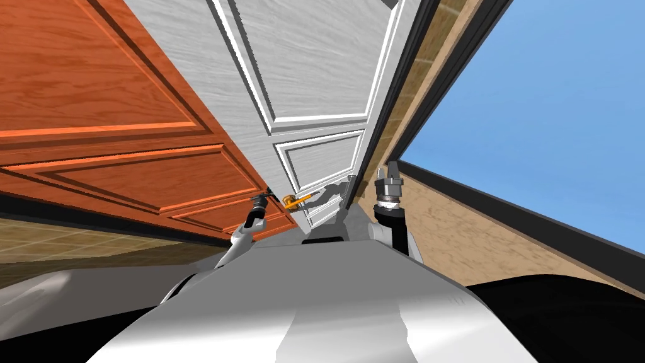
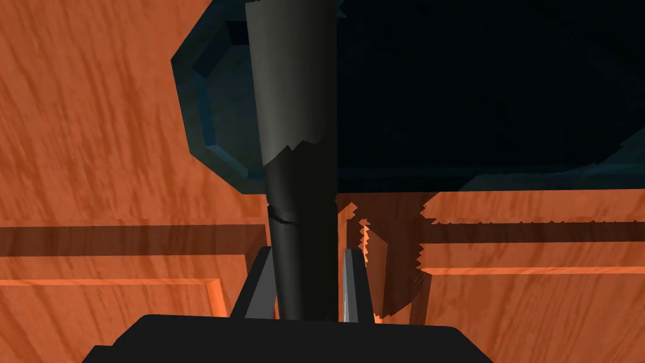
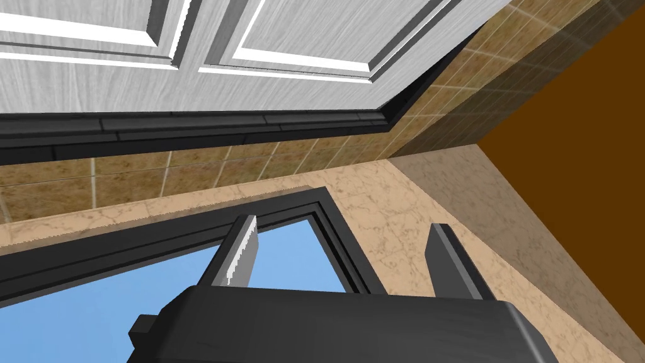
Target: Pull the door open
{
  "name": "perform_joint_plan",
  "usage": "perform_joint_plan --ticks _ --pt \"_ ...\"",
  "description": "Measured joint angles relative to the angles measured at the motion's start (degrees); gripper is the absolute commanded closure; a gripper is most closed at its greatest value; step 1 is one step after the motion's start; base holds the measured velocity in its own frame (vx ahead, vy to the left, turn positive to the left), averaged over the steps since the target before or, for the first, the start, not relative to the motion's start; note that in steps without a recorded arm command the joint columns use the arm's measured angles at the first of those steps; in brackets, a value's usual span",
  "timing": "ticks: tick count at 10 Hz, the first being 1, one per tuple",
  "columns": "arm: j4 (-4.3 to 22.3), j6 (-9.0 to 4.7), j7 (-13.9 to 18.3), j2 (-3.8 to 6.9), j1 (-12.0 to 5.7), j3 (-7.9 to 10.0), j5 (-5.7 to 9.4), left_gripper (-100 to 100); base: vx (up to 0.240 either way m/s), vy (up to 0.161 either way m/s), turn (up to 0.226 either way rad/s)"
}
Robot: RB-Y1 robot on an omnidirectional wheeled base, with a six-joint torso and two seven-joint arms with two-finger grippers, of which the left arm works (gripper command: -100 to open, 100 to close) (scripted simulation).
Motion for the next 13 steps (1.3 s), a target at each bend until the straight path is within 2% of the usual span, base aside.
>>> perform_joint_plan --ticks 2,5,8,9,10,13 --pt "0.5 -0.27 0.5 0.83 0.29 -0.19 -0.11 100 -0.221 0.008 -0.060" --pt "0.4 -0.50 2.1 1.98 1.45 -1.51 -0.37 100 -0.203 0.029 -0.126" --pt "-0.7 -0.92 4.5 2.88 2.12 -3.92 -0.78 100 -0.207 0.118 -0.187" --pt "-2.3 -0.65 5.3 2.99 2.78 -4.78 -0.88 100 -0.059 0.043 -0.052" --pt "-2.5 -0.53 5.5 2.86 2.88 -5.05 -0.93 100 -0.143 0.032 -0.120" --pt "-3.6 -1.76 7.2 4.48 3.94 -6.63 -0.96 100 -0.191 0.076 -0.127"
